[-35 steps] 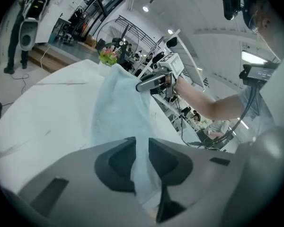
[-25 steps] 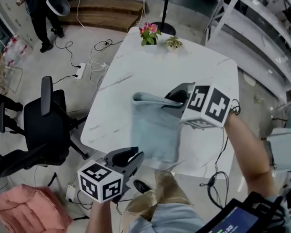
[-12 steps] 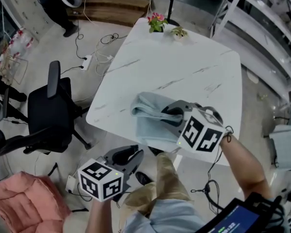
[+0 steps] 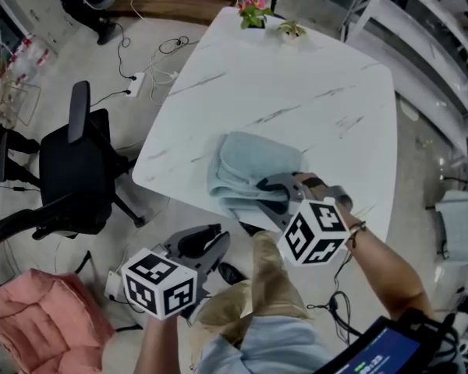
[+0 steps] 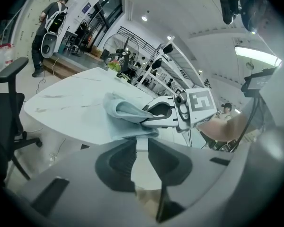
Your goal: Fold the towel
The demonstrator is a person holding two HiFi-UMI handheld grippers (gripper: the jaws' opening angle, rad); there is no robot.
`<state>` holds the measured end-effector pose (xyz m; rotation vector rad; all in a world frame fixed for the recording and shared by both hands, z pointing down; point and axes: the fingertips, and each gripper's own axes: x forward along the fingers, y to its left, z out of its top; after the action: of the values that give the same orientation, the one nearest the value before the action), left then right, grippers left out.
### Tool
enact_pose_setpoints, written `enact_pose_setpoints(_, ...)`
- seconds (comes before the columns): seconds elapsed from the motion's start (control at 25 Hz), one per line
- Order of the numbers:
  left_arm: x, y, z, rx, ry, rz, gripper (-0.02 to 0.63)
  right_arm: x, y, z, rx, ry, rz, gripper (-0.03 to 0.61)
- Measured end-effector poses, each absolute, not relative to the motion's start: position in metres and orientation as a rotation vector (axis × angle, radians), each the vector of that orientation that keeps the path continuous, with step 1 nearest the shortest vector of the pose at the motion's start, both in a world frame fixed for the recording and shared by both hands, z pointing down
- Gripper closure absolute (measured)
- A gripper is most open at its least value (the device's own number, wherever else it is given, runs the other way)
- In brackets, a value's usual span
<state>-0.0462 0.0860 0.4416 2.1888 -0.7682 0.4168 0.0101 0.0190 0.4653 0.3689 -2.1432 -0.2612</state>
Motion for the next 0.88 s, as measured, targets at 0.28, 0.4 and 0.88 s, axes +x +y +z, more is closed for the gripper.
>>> enact_pose_setpoints(0.28,-0.041,0.082,0.452,2.188,-0.759,0.421,0.534,0.001,0.037,0.487,0.307,-2.151,-0.304,0.429)
enact_pose_setpoints(0.4,-0.037,0.082,0.45,2.195,-0.747,0.413,0.534,-0.005,0.052,0.464,0.248,-2.237,-0.238,0.356)
enact_pose_setpoints(0.88,-0.034,0.079,0.449,2.196,-0.751,0.412,0.537,0.002,0.019,0.467,0.251,-2.25,0.237,0.405)
